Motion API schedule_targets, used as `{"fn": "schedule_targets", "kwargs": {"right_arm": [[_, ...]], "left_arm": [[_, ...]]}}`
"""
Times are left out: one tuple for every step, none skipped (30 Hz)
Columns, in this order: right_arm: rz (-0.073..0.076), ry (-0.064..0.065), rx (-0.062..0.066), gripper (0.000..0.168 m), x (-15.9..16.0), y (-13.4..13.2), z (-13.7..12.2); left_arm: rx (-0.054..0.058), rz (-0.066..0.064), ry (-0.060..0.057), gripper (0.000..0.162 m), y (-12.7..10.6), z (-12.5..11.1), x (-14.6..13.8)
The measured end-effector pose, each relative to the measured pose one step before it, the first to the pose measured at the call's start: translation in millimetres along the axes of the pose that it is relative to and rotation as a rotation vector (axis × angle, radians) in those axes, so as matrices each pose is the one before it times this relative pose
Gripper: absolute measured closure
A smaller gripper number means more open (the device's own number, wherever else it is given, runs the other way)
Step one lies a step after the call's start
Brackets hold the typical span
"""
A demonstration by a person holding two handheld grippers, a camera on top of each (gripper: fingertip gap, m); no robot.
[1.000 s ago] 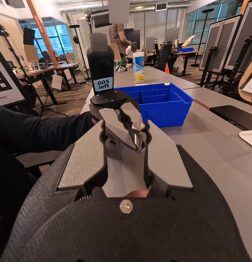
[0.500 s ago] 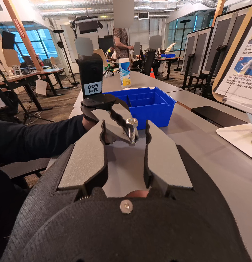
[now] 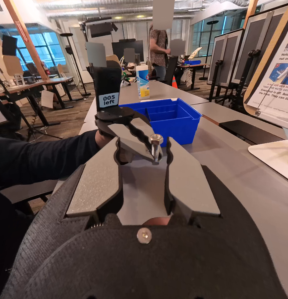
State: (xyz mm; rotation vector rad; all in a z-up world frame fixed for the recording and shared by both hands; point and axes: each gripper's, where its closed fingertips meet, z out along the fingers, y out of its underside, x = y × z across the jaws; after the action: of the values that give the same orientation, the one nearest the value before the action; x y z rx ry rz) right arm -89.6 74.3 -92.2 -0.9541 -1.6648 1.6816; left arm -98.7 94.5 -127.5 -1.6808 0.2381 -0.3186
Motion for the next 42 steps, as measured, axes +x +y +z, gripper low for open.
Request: {"fn": "schedule_targets", "kwargs": {"right_arm": [[-0.0034,0.0080,-0.0094,0.112,0.85,2.56,2.14],[-0.0087,0.0046,-0.0112,0.111,-0.34,2.75,2.40],[-0.0107,-0.0007,-0.0112,0.110,-1.58,2.44,2.43],[-0.0114,-0.0060,-0.0095,0.111,-2.53,1.82,1.85],[-0.0110,-0.0093,-0.0094,0.113,-2.75,1.31,1.02],[-0.0084,-0.0019,-0.0101,0.113,-1.04,0.99,0.10],[-0.0068,0.0094,-0.0074,0.113,1.29,0.11,-1.27],[-0.0052,0.0075,0.0007,0.116,1.71,-0.96,-2.37],[-0.0008,-0.0115,0.0124,0.130,-0.59,-2.44,-3.23],[0.0090,-0.0254,0.0236,0.139,-2.45,-4.15,-3.11],[0.0194,-0.0135,0.0258,0.137,-0.52,-4.20,-1.99],[0.0200,0.0027,0.0145,0.132,1.76,-2.22,-0.64],[0.0126,0.0115,-0.0007,0.126,2.65,0.64,0.78],[0.0042,0.0185,-0.0098,0.121,3.17,2.63,1.86],[-0.0023,0.0235,-0.0144,0.119,3.37,3.77,2.62],[-0.0065,0.0204,-0.0173,0.116,2.40,4.34,3.10],[-0.0083,0.0068,-0.0171,0.113,-0.08,3.79,3.15],[-0.0086,-0.0064,-0.0119,0.114,-2.25,2.50,2.35],[-0.0088,-0.0129,-0.0055,0.117,-3.37,0.94,1.20],[-0.0078,-0.0064,-0.0040,0.116,-2.01,-0.07,-0.09],[-0.0078,0.0058,-0.0072,0.116,0.55,0.01,-1.20],[-0.0067,0.0074,-0.0060,0.118,1.57,-0.25,-2.35],[-0.0037,-0.0093,0.0021,0.132,-0.22,-1.01,-3.19],[0.0045,-0.0278,0.0159,0.145,-2.73,-2.94,-3.40],[0.0176,-0.0110,0.0261,0.139,-0.19,-4.54,-2.58],[0.0213,0.0114,0.0222,0.134,3.25,-3.85,-1.50],[0.0150,0.0152,0.0108,0.128,3.57,-1.52,-0.44],[0.0071,0.0154,0.0018,0.123,3.10,0.51,0.54],[0.0015,0.0182,-0.0030,0.119,2.98,1.61,1.35],[-0.0016,0.0175,-0.0070,0.117,2.32,2.27,1.94],[-0.0029,0.0100,-0.0131,0.117,0.92,3.19,2.37],[-0.0050,-0.0024,-0.0162,0.117,-1.29,3.21,2.37],[-0.0066,-0.0164,-0.0133,0.120,-3.57,2.39,1.50],[-0.0049,-0.0236,-0.0112,0.123,-4.47,1.35,0.48],[-0.0039,-0.0106,-0.0057,0.120,-2.06,-0.18,-0.97],[-0.0068,0.0030,0.0024,0.123,0.52,-1.60,-2.50],[-0.0114,-0.0164,0.0076,0.148,-1.87,-1.97,-3.55],[-0.0021,-0.0369,0.0214,0.162,-4.88,-4.00,-3.59],[0.0167,-0.0092,0.0304,0.153,-0.42,-5.34,-2.55],[0.0222,0.0211,0.0196,0.142,4.66,-3.47,-1.01],[0.0156,0.0246,0.0038,0.133,5.28,-0.19,0.10],[0.0082,0.0191,-0.0048,0.127,3.95,2.13,1.20]], "left_arm": [[-0.0039,0.0054,0.0137,0.155,0.88,1.78,3.86],[-0.0060,0.0098,0.0090,0.155,0.98,1.84,3.65],[-0.0067,0.0115,0.0085,0.155,0.85,1.70,3.50],[-0.0040,0.0097,0.0110,0.155,0.30,1.21,3.58],[-0.0011,0.0068,0.0021,0.155,-0.07,0.55,1.39],[0.0017,0.0032,-0.0159,0.155,-0.48,-0.35,-2.38],[-0.0005,-0.0047,-0.0193,0.155,-0.13,-1.19,-4.29],[0.0047,-0.0144,-0.0125,0.155,-0.67,-1.85,-4.21],[0.0132,-0.0232,-0.0187,0.155,-1.84,-2.17,-5.65],[0.0113,-0.0245,-0.0249,0.155,-1.64,-2.12,-6.82],[-0.0011,-0.0159,-0.0179,0.155,0.47,-1.54,-5.56],[-0.0074,-0.0048,0.0011,0.155,1.63,-0.67,-1.80],[-0.0019,-0.0008,0.0110,0.155,0.95,0.44,1.06],[0.0027,0.0016,0.0128,0.155,0.22,1.23,2.78],[-0.0049,0.0048,0.0171,0.155,1.10,1.83,4.48],[-0.0094,0.0120,0.0166,0.155,1.47,2.16,5.15],[-0.0088,0.0181,0.0144,0.155,1.12,2.04,5.30],[-0.0072,0.0201,0.0155,0.155,0.68,1.60,5.40],[-0.0053,0.0163,0.0078,0.155,0.24,1.04,3.46],[-0.0034,0.0065,-0.0148,0.155,0.03,0.35,-1.37],[0.0002,-0.0057,-0.0254,0.155,-0.06,-0.87,-4.75],[0.0040,-0.0182,-0.0102,0.155,-0.63,-1.50,-3.88],[0.0129,-0.0249,-0.0187,0.155,-1.82,-2.15,-5.66],[0.0194,-0.0273,-0.0266,0.155,-2.79,-2.76,-7.58],[0.0096,-0.0240,-0.0136,0.155,-1.34,-2.43,-5.91],[0.0014,-0.0126,0.0093,0.155,0.13,-1.71,-1.62],[-0.0033,-0.0035,0.0202,0.155,0.79,-0.38,1.71],[-0.0027,0.0025,0.0115,0.155,0.80,0.87,2.31],[-0.0092,0.0094,0.0079,0.155,1.60,2.12,3.41],[-0.0173,0.0161,0.0158,0.155,2.75,2.69,5.53],[-0.0153,0.0208,0.0206,0.155,2.46,2.95,6.84],[-0.0098,0.0227,0.0158,0.155,1.35,2.65,6.18],[-0.0071,0.0188,0.0064,0.155,0.57,1.88,3.90],[-0.0023,0.0063,-0.0154,0.155,-0.12,0.58,-1.07],[0.0012,-0.0074,-0.0240,0.155,-0.40,-0.90,-4.62],[0.0092,-0.0198,-0.0136,0.155,-1.26,-2.26,-5.02],[0.0187,-0.0307,-0.0096,0.155,-2.65,-2.94,-5.40],[0.0175,-0.0363,-0.0213,0.155,-2.60,-2.97,-7.43],[0.0040,-0.0235,-0.0235,0.155,-0.25,-2.58,-7.96],[-0.0109,-0.0031,0.0016,0.155,2.27,-1.21,-2.87],[-0.0117,0.0069,0.0187,0.155,2.54,0.37,1.76],[-0.0011,0.0092,0.0169,0.155,0.93,1.69,3.72]]}}
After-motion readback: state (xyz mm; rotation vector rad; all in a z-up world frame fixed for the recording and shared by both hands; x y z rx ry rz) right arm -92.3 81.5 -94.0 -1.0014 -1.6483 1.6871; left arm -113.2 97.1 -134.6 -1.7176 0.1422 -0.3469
